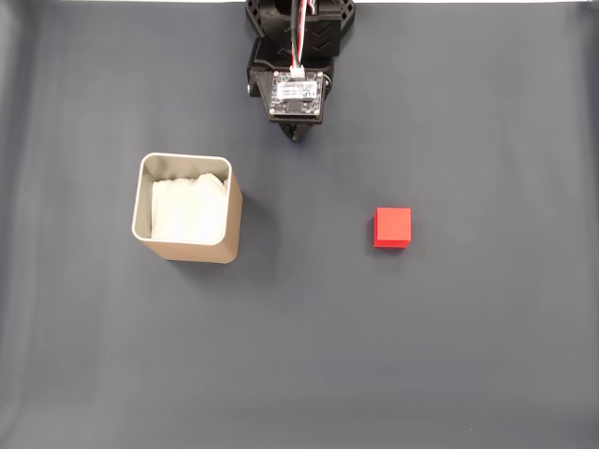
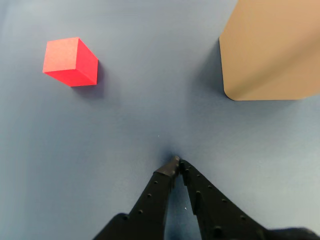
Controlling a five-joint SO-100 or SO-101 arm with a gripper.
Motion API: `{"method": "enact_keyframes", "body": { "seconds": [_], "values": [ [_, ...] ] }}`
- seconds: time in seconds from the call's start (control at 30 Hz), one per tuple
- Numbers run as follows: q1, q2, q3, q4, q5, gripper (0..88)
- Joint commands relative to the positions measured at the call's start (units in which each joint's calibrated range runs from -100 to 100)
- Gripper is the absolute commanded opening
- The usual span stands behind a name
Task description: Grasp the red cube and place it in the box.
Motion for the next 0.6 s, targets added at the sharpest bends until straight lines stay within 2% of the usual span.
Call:
{"method": "enact_keyframes", "body": {
  "seconds": [0.0,0.57],
  "values": [
    [-0.50,-0.18,0.73,1.63,2.25,0.9],
    [-0.50,-0.18,0.73,1.63,2.25,0.8]
  ]
}}
